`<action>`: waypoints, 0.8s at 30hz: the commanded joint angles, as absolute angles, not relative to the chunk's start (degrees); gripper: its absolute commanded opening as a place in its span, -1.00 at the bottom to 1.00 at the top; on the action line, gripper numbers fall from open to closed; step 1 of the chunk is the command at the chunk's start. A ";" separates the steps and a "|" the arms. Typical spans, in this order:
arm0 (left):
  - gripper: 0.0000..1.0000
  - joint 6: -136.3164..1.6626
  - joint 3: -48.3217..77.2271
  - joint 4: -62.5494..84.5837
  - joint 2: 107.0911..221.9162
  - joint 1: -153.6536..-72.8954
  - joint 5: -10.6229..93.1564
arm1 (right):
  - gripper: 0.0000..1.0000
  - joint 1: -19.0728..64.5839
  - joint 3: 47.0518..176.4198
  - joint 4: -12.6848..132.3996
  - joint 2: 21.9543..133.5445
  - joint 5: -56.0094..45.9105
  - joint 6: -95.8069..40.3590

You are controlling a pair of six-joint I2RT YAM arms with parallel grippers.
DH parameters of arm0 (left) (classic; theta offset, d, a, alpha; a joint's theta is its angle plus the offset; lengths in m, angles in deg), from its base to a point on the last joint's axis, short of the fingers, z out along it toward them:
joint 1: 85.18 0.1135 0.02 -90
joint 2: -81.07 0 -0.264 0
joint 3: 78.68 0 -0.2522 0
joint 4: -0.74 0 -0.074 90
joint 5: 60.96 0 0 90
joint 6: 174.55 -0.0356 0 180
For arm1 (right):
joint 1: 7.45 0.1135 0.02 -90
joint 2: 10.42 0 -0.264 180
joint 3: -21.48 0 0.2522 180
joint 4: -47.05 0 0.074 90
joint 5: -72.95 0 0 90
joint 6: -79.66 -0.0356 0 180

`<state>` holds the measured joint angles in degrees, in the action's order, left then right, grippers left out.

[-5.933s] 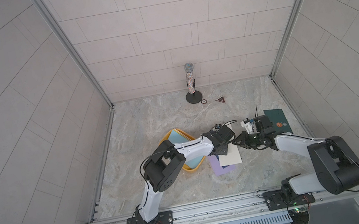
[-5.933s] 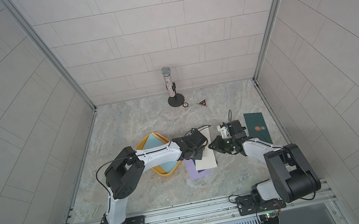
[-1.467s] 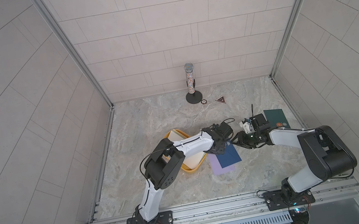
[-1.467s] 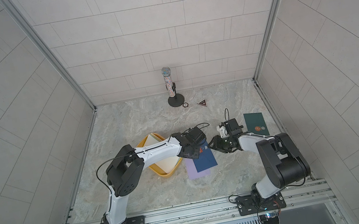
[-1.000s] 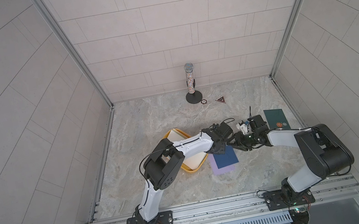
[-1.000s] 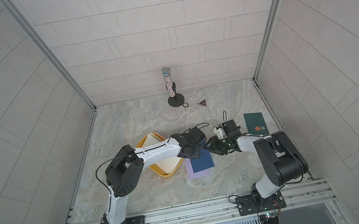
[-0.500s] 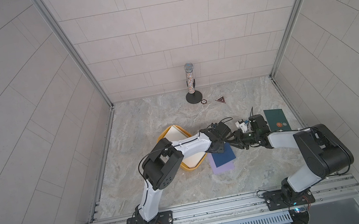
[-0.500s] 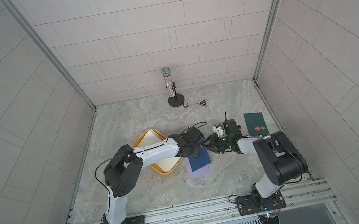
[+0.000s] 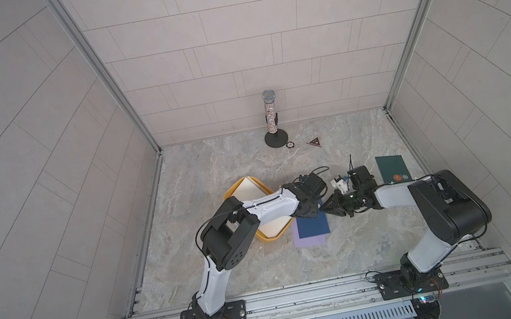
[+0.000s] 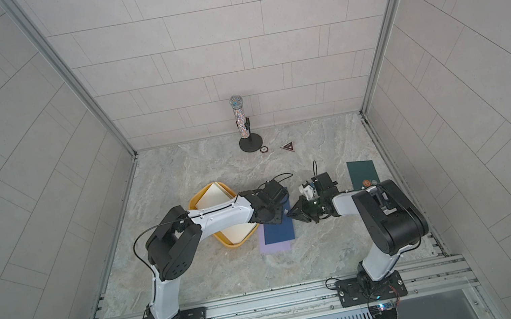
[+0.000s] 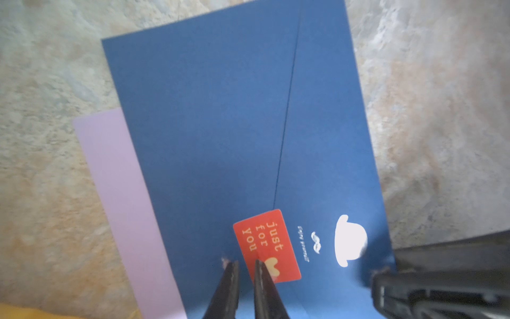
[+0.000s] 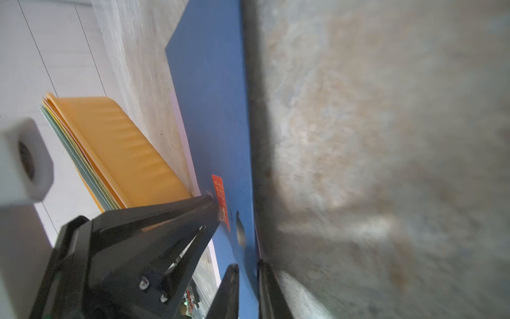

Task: Put the sealed envelopes into the storage box
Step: Pick up the envelope from the center of the board.

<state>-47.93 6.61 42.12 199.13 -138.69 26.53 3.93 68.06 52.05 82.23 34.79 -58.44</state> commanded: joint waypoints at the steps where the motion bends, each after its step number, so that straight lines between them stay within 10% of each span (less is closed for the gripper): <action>1: -0.62 -47.46 9.33 43.50 200.85 -138.44 28.88 | -0.77 4.94 69.09 50.04 81.79 36.59 -58.12; 24: -0.18 -52.44 2.29 52.77 189.79 -137.33 26.63 | -1.00 5.21 74.50 69.25 68.60 25.15 -45.46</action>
